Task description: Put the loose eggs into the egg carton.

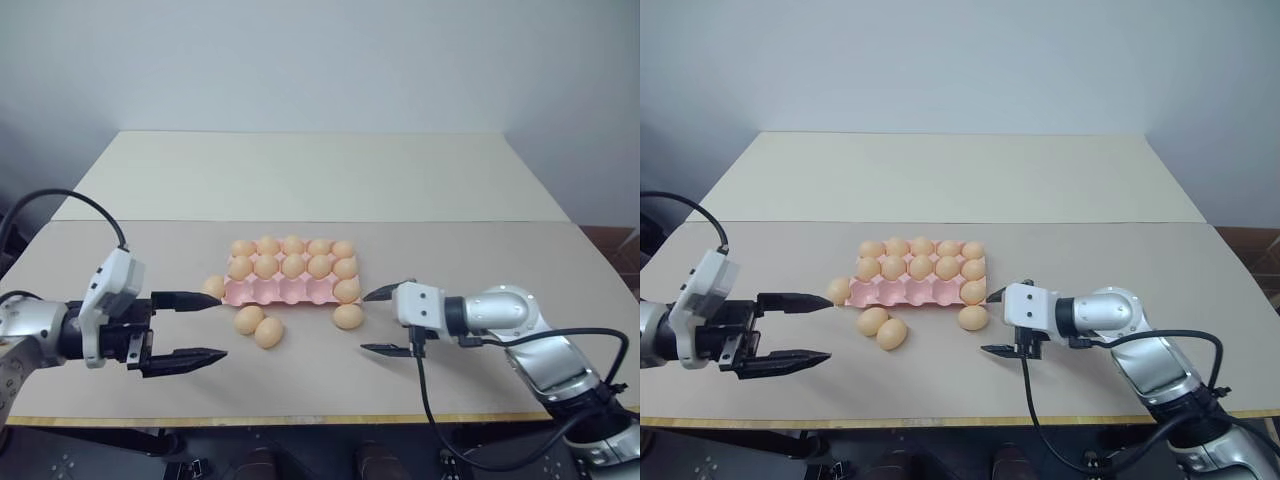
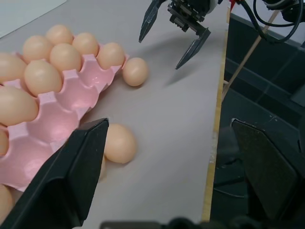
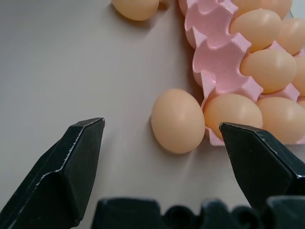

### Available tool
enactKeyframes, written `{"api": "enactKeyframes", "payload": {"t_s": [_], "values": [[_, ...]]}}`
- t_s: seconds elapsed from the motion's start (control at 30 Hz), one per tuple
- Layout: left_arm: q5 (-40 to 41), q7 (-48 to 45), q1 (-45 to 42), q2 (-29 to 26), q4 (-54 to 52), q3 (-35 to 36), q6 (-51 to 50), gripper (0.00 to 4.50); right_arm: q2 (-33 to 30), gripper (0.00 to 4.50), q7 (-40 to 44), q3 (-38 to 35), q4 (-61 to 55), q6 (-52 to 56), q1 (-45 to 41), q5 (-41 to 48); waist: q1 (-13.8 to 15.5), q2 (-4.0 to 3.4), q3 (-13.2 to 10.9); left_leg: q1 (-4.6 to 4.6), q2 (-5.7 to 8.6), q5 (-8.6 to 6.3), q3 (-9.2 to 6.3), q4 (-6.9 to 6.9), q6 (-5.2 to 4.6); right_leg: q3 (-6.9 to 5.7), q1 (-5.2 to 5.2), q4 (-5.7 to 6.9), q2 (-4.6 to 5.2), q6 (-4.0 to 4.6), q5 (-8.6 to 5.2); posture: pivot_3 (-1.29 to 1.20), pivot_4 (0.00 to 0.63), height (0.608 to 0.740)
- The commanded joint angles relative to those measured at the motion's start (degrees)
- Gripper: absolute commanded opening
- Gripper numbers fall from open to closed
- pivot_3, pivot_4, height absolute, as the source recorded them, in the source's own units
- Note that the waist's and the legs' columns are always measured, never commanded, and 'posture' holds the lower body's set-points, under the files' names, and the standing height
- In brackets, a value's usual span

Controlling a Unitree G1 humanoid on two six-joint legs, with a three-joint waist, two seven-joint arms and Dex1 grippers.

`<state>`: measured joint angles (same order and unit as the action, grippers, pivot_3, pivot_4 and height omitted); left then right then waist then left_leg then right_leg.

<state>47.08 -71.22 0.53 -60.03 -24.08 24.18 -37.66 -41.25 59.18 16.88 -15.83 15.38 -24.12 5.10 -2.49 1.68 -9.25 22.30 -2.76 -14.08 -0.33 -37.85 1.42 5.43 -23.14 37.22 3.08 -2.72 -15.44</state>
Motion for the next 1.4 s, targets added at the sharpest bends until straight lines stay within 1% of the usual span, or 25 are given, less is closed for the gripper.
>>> {"api": "enactKeyframes", "payload": {"t_s": [0.03, 0.2, 0.37, 0.5, 0.77, 0.83, 0.9, 1.0, 1.07, 1.1, 1.13, 1.23, 1.3, 1.4], "values": [[-0.12, -0.91, 0.56, -0.09, -0.88, 0.52, 1.01, 4.47, 1.59, 4.50, -1.77, 1.86, 1.72, -1.10, -2.23, -3.55, 0.00, 0.00, 0.00, 0.00, 0.00, 0.00, 0.00, 0.00, 0.00, 0.00, 0.00, 0.00, 0.00, 0.00, 0.00, 0.00, 0.150, 0.740], [-0.57, -1.11, 0.67, -0.38, -0.38, 0.96, 1.33, 4.47, 2.63, 4.50, -1.17, 3.40, 4.38, -2.79, -3.41, -5.92, 0.09, 0.00, 0.00, -0.01, 0.00, 0.00, 0.00, 0.00, 0.00, -0.01, 0.00, 0.02, 0.00, 0.01, 0.00, 0.00, 0.150, 0.740], [-1.00, -1.18, 1.32, -0.31, -0.50, 1.81, 1.42, 4.47, 2.63, 4.50, 0.08, 3.87, 4.41, -4.08, -3.33, -6.70, 0.04, 0.00, 0.00, -0.01, 0.00, 0.00, 0.00, 0.00, 0.00, -0.01, 0.00, 0.01, 0.00, 0.00, 0.00, 0.00, 0.150, 0.740], [-1.20, -1.16, 2.28, -0.24, -0.77, 2.71, 1.58, 4.47, 2.16, 4.50, 1.23, 4.12, 3.22, -4.23, -2.44, -6.30, -0.02, 0.00, 0.00, -0.02, 0.00, 0.00, 0.00, 0.00, 0.00, -0.01, 0.01, 0.02, 0.00, 0.01, 0.00, 0.00, 0.150, 0.740], [-1.72, -1.06, 2.59, -0.20, -0.83, 3.27, 1.75, 4.47, 4.13, 4.50, 1.37, 5.50, 4.27, -2.32, -3.39, -7.06, -0.03, 0.00, 0.00, -0.02, 0.00, 0.00, -0.01, 0.00, 0.00, -0.01, 0.01, 0.02, -0.01, 0.01, 0.00, 0.00, 0.150, 0.740], [-1.78, -1.13, 2.74, -0.19, -0.89, 3.52, 1.72, 4.50, 4.52, 4.10, 1.40, 5.46, 4.23, -1.19, -3.64, -7.30, -0.04, 0.00, 0.00, -0.02, 0.00, 0.00, -0.01, 0.00, 0.00, -0.01, 0.01, 0.02, 0.00, 0.01, 0.00, 0.00, 0.150, 0.740], [-1.95, -1.17, 2.80, -0.23, -0.89, 3.68, 1.76, 4.50, 4.46, 3.58, 1.69, 5.73, 4.73, -0.76, -3.99, -8.05, 0.00, 0.00, 0.00, -0.02, 0.00, 0.00, -0.01, 0.00, 0.00, -0.01, 0.01, 0.03, 0.00, 0.01, 0.00, 0.00, 0.150, 0.740], [-2.25, -1.21, 2.84, -0.33, -0.79, 3.89, 1.85, 4.50, 4.45, 2.47, 2.06, 5.83, 4.72, -0.42, -4.04, -8.34, 0.00, 0.00, 0.00, -0.02, 0.00, 0.00, -0.01, 0.00, 0.00, -0.02, 0.01, 0.03, 0.00, 0.01, 0.00, 0.00, 0.150, 0.740], [-2.33, -1.24, 2.78, -0.35, -0.72, 3.98, 1.88, 4.50, 4.60, 1.86, 1.92, 5.43, 4.39, -0.49, -3.84, -8.18, 0.00, 0.00, 0.00, -0.02, 0.00, 0.00, -0.01, 0.00, 0.00, -0.02, 0.01, 0.02, 0.00, 0.01, 0.00, 0.00, 0.150, 0.740], [-2.33, -1.26, 2.86, -0.33, -0.77, 4.09, 1.86, 4.50, 4.79, 1.67, 1.64, 4.99, 3.95, -0.14, -3.65, -7.82, 0.00, 0.00, 0.00, -0.02, 0.00, 0.00, -0.01, 0.00, 0.00, -0.02, 0.00, 0.02, 0.00, 0.01, 0.00, 0.00, 0.150, 0.740], [-2.39, -1.27, 2.93, -0.30, -0.81, 4.19, 1.91, 4.50, 4.88, 1.53, 1.38, 4.43, 3.42, 0.32, -3.66, -7.44, 0.00, 0.00, 0.00, -0.01, 0.00, 0.00, -0.01, 0.00, 0.00, -0.01, 0.01, 0.02, 0.00, 0.01, 0.00, 0.00, 0.150, 0.740], [-2.50, -1.13, 2.97, -0.12, -0.63, 4.62, 2.08, 4.50, 5.00, 1.53, 1.61, 2.31, 1.46, 1.38, -4.48, -5.06, -0.02, -0.01, 0.00, -0.02, 0.00, 0.00, -0.01, 0.00, 0.00, -0.02, 0.00, 0.03, 0.00, 0.01, 0.00, 0.00, 0.150, 0.740], [-1.71, -0.41, 2.15, 0.53, 0.05, 5.40, 2.00, 4.50, 6.15, 1.53, 1.35, 0.44, 0.35, 3.18, -6.19, -2.50, -0.10, -0.01, 0.00, -0.02, 0.00, 0.00, -0.01, 0.00, 0.00, -0.01, 0.00, 0.03, 0.00, 0.01, 0.00, 0.00, 0.150, 0.740], [2.42, 2.83, -1.54, 2.51, 1.44, 7.13, -0.19, 4.50, 9.47, 1.53, -0.04, -0.97, 1.44, 5.09, -9.88, 0.11, -0.19, -0.01, 0.00, -0.05, -0.01, 0.00, -0.01, 0.00, 0.00, -0.01, 0.00, 0.09, -0.01, 0.02, 0.01, 0.00, 0.150, 0.740]]}}
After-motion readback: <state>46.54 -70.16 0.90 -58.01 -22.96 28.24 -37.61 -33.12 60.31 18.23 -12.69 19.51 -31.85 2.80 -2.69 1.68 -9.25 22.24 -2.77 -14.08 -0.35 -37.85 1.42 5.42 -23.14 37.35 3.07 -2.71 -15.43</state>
